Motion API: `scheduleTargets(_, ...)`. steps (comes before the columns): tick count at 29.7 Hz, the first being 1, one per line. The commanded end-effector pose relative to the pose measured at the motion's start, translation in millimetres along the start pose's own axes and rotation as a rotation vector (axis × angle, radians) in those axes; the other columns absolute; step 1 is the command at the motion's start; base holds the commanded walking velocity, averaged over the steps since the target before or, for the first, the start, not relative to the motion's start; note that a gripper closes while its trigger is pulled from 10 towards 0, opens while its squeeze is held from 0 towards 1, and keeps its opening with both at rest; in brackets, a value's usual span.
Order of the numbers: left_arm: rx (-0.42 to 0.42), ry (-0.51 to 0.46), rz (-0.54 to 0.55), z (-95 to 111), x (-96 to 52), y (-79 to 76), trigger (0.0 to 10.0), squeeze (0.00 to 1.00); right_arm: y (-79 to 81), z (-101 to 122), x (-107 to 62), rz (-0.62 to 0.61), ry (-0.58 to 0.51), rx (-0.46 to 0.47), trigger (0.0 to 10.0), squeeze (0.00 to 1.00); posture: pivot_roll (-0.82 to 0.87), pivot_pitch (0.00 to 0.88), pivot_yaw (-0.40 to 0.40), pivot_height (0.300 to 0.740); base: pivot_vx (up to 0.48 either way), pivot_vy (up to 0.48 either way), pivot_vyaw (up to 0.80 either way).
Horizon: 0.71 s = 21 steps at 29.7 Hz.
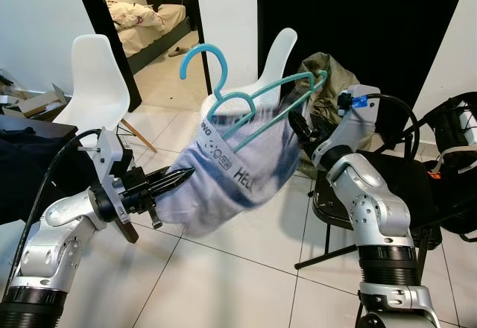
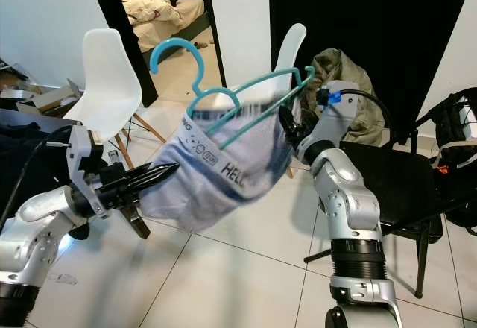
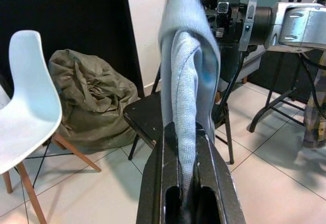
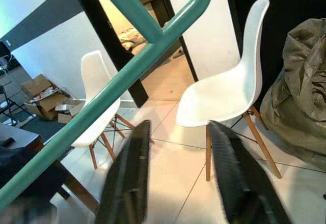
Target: Hang hanger
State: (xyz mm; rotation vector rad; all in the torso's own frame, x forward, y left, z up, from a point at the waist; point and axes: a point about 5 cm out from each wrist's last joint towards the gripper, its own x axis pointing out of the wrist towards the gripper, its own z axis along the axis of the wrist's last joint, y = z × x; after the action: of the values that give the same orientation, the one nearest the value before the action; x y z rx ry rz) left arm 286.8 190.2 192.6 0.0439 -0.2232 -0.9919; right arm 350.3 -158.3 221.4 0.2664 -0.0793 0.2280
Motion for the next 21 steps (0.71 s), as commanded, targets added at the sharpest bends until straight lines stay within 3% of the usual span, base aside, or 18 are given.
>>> scheduleTargets(1,0.01,0.009,0.033,0,-5.4,3.9,10.0,0.0,1.1,1,1.8,0.004,-0.003,-0.006,0.0,0.0,-0.04,0.029,0.076,0.74,0.0,0.0,0.0)
scheduleTargets(13,0.009,0.025,0.004,1,-7.7,1.6,10.0,0.0,4.9,-9,-0.7,0.054,0.055,-0.04,0.0,0.0,-0.03,0.036,0.077,0.74,0.0,0.0,0.0)
scheduleTargets(14,0.013,0.041,-0.025,2,-9.3,0.0,10.0,0.0,8.1,-19,-3.3,0.106,0.115,-0.07,3.0,0.0,-0.03,0.037,0.077,0.74,0.0,0.0,0.0)
scheduleTargets(15,0.025,0.073,-0.07,4,-12.9,-0.7,10.0,0.0,10.0,-31,-8.5,0.166,0.18,-0.103,10.0,0.0,-0.03,0.038,0.076,0.74,0.0,0.0,0.0)
scheduleTargets(19,0.045,0.105,-0.109,6,-16.5,-0.2,10.0,0.0,10.7,-40,-13.5,0.213,0.23,-0.109,10.0,0.0,-0.03,0.038,0.076,0.74,0.0,0.0,0.0)
scheduleTargets(20,0.099,0.183,-0.187,17,-23.1,6.6,10.0,0.0,7.6,-49,-20.6,0.246,0.263,-0.092,10.0,0.0,-0.02,0.037,0.073,0.74,0.0,0.0,0.0)
scheduleTargets(21,0.099,0.183,-0.187,17,-23.1,6.6,10.0,0.0,7.6,-49,-20.6,0.246,0.263,-0.092,10.0,0.0,-0.02,0.037,0.073,0.74,0.0,0.0,0.0)
